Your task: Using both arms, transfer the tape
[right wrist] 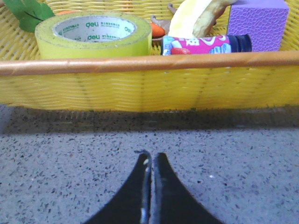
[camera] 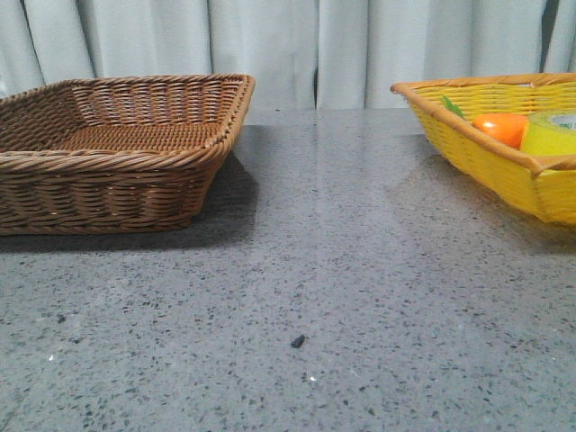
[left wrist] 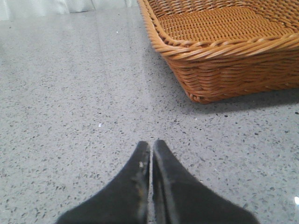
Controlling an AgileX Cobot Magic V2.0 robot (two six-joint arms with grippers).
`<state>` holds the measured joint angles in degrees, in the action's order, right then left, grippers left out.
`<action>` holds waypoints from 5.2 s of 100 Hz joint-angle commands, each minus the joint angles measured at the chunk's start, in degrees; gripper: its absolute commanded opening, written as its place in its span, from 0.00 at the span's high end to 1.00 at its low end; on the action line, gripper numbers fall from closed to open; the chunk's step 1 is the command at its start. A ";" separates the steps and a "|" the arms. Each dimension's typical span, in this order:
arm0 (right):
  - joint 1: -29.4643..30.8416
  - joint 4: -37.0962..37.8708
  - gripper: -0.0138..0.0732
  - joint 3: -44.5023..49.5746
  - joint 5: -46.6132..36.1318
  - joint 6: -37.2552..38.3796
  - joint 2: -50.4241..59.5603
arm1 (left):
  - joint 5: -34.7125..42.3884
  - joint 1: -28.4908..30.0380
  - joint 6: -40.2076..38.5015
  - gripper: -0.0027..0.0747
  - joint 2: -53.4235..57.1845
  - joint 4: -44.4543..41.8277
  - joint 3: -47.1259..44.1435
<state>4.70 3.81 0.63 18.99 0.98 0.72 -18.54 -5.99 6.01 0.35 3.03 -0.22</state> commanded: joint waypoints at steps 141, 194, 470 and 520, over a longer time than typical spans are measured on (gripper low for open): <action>0.41 0.06 0.93 1.12 -0.85 -0.18 1.08 | 11.87 0.11 -0.35 0.99 1.62 0.82 -0.55; 0.41 -0.49 0.93 1.12 -11.82 -0.18 1.08 | 21.82 0.11 -0.35 0.99 1.62 0.82 -0.55; -14.23 -6.72 0.75 -65.83 25.13 -1.55 -85.72 | 17.41 0.11 -0.35 0.99 -21.15 6.96 21.43; -15.38 -7.69 0.75 -82.61 41.81 -1.55 -84.54 | 17.87 0.11 -0.35 0.99 -21.15 6.96 21.43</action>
<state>-9.76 -3.82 -75.84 58.43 0.00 -86.88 -5.25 -5.99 6.01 -20.08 9.79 19.12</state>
